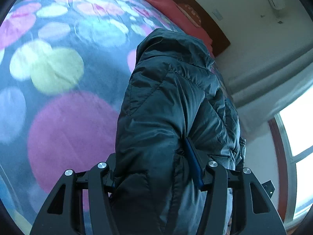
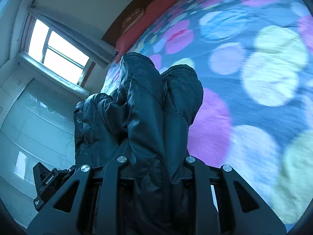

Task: Fold large clothes
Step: 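Lift the gripped jacket bundle and fold it over with both tools, then lower the folded bundle onto the bedspread and open both tools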

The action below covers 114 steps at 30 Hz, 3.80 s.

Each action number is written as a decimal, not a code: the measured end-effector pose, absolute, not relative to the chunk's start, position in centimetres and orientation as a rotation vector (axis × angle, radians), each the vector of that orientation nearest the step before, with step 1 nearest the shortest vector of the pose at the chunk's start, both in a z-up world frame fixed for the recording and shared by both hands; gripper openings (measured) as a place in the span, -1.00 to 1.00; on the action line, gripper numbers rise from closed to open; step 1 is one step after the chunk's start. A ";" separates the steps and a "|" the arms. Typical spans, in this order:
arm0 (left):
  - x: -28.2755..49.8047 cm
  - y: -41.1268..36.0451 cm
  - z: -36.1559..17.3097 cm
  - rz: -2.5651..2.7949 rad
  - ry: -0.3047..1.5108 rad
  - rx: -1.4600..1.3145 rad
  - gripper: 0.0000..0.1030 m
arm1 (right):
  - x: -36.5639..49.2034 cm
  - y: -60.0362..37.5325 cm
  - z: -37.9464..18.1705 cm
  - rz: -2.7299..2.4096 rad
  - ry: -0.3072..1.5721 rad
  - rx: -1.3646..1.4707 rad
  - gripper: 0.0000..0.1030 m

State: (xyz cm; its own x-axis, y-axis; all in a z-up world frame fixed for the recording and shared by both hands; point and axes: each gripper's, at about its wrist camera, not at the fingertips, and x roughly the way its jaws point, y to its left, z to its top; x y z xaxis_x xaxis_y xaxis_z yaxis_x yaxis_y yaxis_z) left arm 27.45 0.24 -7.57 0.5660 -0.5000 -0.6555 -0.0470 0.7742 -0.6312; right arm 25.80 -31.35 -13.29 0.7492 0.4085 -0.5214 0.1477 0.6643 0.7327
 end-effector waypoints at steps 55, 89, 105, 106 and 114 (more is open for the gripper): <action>22.1 8.7 -13.3 -0.427 0.977 -0.874 0.62 | 25.1 -27.5 -18.2 0.209 0.841 0.893 0.57; 19.6 7.1 -11.5 -0.372 0.942 -0.704 0.13 | 18.7 -28.0 -18.8 0.276 0.839 0.921 -0.33; 19.0 10.5 -9.7 -0.379 0.864 -0.749 0.47 | 17.6 -30.4 -17.1 0.255 0.782 0.933 0.29; 19.4 10.8 -9.4 -0.375 0.858 -0.755 0.48 | 17.9 -30.8 -16.7 0.250 0.771 0.931 0.30; 26.7 9.4 -9.0 -0.400 0.923 -0.756 0.48 | 24.6 -32.7 -14.8 0.248 0.756 0.960 0.38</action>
